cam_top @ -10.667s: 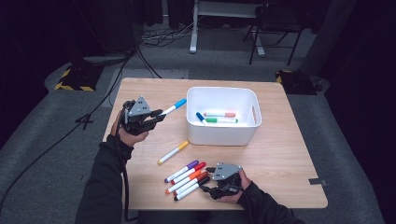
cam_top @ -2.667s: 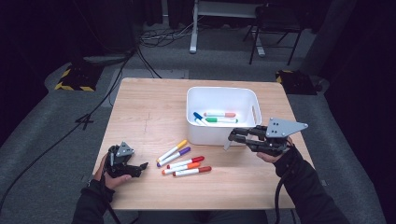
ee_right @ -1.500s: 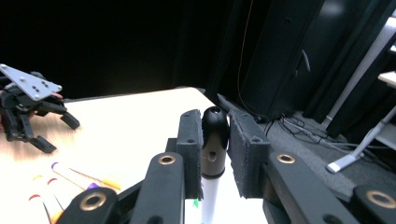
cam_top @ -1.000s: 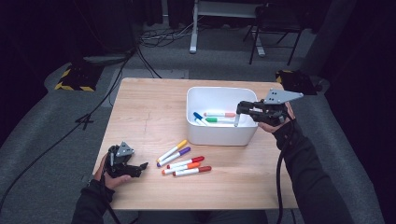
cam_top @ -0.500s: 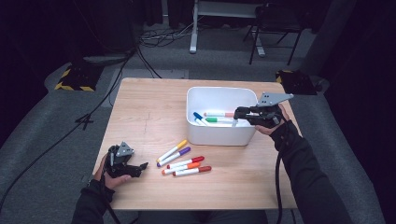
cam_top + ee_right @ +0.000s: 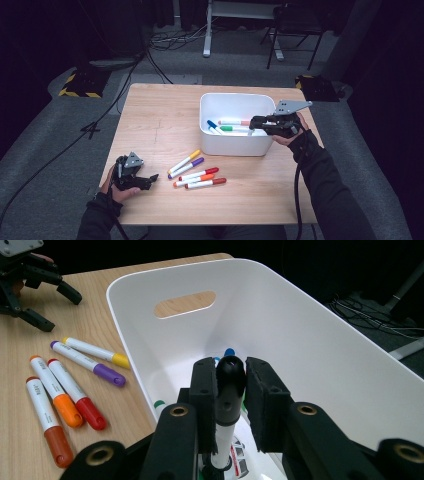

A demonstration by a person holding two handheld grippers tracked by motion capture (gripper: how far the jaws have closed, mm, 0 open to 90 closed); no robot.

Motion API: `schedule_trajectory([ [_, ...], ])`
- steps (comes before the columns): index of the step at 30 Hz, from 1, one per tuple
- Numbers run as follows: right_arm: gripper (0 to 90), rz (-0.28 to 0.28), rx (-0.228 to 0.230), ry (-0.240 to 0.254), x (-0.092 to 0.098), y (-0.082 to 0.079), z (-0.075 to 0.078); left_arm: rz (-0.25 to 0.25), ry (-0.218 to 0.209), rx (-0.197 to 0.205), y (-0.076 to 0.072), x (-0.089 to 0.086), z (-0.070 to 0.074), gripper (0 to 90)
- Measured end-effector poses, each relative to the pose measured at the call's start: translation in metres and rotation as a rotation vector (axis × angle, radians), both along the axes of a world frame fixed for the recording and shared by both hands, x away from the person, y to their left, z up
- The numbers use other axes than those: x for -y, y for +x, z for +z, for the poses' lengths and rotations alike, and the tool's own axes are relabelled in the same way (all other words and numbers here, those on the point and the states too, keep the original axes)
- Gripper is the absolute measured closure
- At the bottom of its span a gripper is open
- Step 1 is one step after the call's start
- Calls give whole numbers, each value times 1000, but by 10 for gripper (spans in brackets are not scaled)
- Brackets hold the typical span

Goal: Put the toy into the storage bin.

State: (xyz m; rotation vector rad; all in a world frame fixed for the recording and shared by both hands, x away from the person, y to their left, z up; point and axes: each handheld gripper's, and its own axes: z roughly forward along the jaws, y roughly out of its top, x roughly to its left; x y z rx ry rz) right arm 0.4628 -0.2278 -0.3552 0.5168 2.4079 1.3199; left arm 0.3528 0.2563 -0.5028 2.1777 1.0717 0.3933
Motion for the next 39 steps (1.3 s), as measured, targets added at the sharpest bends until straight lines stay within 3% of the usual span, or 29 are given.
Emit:
schedule_trajectory([
  [6,748,-14,13,-2,-11,2,-1,0,0,0,0,0,0,157],
  [13,719,-3,-6,-8,-23,1,-5,0,0,0,0,0,0,157],
  [27,707,5,-10,14,-24,0,-7,-1,0,0,0,0,0,158],
  [31,683,18,-3,35,-23,-3,-4,-1,-2,0,0,0,0,158],
  [39,584,77,25,97,-20,-24,8,-1,-2,0,0,0,0,158],
])
